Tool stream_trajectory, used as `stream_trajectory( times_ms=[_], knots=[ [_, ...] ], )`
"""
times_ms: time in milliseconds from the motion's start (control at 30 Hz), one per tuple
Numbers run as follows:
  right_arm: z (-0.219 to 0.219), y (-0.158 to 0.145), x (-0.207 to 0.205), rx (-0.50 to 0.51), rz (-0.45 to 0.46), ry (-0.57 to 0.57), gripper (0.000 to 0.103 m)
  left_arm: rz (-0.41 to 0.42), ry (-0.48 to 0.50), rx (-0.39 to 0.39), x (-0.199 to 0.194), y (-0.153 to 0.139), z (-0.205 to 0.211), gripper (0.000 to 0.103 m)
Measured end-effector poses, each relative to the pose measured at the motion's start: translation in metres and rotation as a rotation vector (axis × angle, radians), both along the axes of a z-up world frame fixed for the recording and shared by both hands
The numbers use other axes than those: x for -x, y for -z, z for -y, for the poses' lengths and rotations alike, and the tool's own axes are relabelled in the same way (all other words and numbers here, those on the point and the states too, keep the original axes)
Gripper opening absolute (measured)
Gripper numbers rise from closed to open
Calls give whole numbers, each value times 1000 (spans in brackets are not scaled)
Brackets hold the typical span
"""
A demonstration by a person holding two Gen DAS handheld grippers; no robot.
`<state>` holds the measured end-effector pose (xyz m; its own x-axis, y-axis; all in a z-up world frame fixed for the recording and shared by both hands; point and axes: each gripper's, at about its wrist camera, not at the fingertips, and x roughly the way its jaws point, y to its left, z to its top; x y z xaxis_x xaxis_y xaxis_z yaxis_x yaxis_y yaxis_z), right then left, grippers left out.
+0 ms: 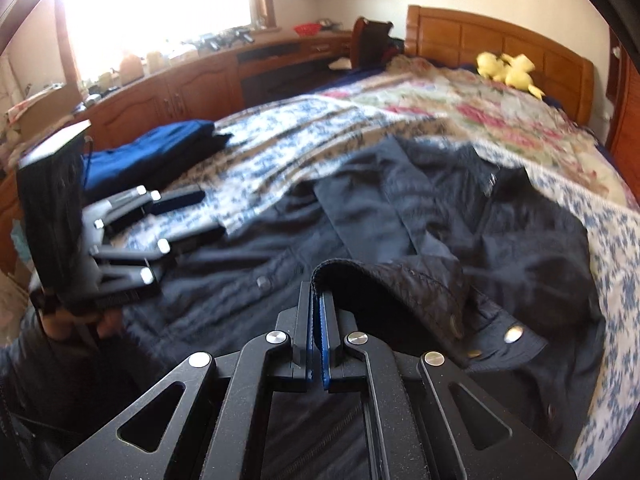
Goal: Fold large clothes
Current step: 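Open the right tool to release the sleeve and withdraw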
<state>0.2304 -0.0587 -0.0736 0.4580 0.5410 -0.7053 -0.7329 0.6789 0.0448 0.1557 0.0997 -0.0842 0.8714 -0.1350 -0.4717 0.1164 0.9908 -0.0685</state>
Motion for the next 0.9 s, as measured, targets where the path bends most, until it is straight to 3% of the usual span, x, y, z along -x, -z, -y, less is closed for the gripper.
stream_trajectory(
  times_ms=[67,100,200,233,433,900],
  knots=[
    [8,2,3,16,0,33,2,1,3,-1,0,0,2,55],
    [12,2,5,23,-2,46,9,1,7,-3,1,-1,4,55],
    [27,-1,13,46,26,87,44,2,20,-5,1,-2,11,55],
    [34,-2,16,42,35,98,49,2,29,-6,1,-1,14,55],
    [74,-10,27,37,60,168,51,-10,85,-15,2,0,38,55],
    [158,19,25,93,63,337,51,-51,265,-18,-4,0,122,55]
  ],
)
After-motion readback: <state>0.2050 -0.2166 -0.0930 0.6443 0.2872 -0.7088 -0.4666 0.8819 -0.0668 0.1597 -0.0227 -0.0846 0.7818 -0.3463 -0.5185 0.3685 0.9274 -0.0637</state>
